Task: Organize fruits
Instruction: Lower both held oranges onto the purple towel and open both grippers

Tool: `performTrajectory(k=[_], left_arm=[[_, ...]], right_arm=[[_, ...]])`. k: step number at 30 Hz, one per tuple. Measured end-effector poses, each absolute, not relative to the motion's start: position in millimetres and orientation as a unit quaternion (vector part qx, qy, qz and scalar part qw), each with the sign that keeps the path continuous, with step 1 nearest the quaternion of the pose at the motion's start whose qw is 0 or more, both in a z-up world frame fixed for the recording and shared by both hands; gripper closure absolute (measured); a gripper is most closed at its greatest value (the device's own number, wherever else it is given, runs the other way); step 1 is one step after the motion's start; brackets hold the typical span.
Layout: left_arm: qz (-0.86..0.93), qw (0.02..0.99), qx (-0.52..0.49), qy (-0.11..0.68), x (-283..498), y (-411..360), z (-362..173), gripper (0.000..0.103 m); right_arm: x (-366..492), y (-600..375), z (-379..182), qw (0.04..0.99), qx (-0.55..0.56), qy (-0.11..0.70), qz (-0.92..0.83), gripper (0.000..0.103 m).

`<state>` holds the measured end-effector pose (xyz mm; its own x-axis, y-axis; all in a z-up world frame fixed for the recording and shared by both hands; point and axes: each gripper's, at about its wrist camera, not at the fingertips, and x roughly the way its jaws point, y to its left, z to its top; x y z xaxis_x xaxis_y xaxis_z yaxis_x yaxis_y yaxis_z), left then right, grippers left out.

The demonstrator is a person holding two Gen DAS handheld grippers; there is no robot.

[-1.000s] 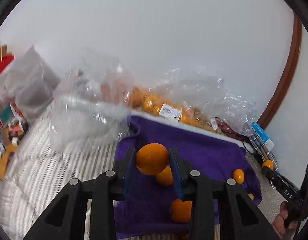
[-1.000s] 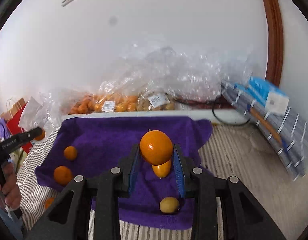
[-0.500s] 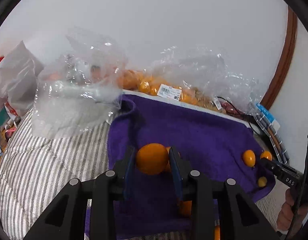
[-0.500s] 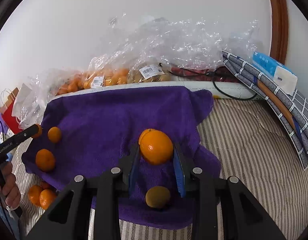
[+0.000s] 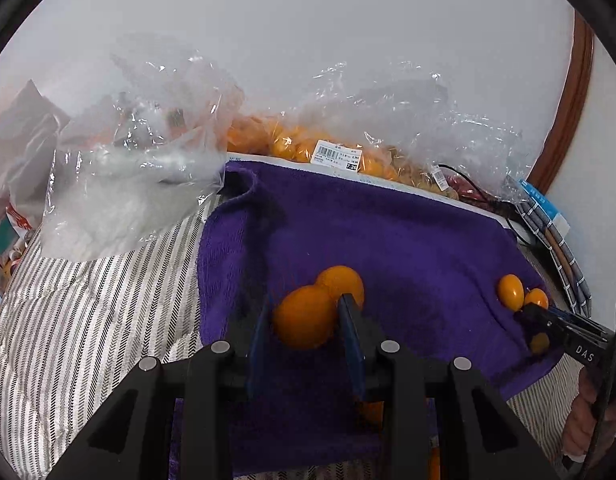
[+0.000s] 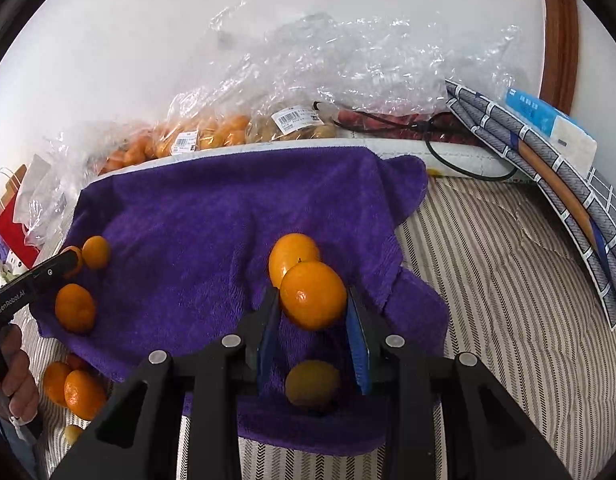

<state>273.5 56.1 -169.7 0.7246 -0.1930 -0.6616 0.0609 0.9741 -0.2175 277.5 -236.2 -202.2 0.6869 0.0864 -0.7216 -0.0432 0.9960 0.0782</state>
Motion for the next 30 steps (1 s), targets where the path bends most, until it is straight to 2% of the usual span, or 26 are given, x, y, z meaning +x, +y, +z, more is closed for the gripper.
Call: performTrajectory(k=[10, 12, 14, 19, 23, 30], left_arm=[[-0.074, 0.922, -0.101, 0.366, 275.8, 57.8, -168.9, 0.07], [-0.074, 0.923, -0.104, 0.364, 275.3, 59.1, -168.0, 0.07], [-0.077, 0.923, -0.108, 0.362, 274.6, 60.3, -166.6, 0.07], [-0.083, 0.925, -0.117, 0.351, 271.3, 64.8, -162.4, 0.065], [-0.085, 0.927, -0.133, 0.341, 269.1, 71.7, -157.6, 0.06], [-0.088, 0.929, -0.142, 0.329, 265.2, 77.0, -151.0, 0.06]], right_arm=[[275.9, -234.8, -203.3, 0.921, 0.02, 0.388, 0.031, 0.069], [274.0, -234.5, -201.4, 0.923, 0.02, 0.382, 0.03, 0.064], [271.2, -233.4, -198.2, 0.928, 0.017, 0.372, 0.027, 0.054], [260.4, -227.3, -187.0, 0.946, -0.012, 0.325, 0.013, 0.042], [255.4, -225.5, -177.1, 0.954, -0.01, 0.299, -0.008, 0.042], [231.5, -222.4, -152.0, 0.954, -0.005, 0.297, -0.035, 0.042]])
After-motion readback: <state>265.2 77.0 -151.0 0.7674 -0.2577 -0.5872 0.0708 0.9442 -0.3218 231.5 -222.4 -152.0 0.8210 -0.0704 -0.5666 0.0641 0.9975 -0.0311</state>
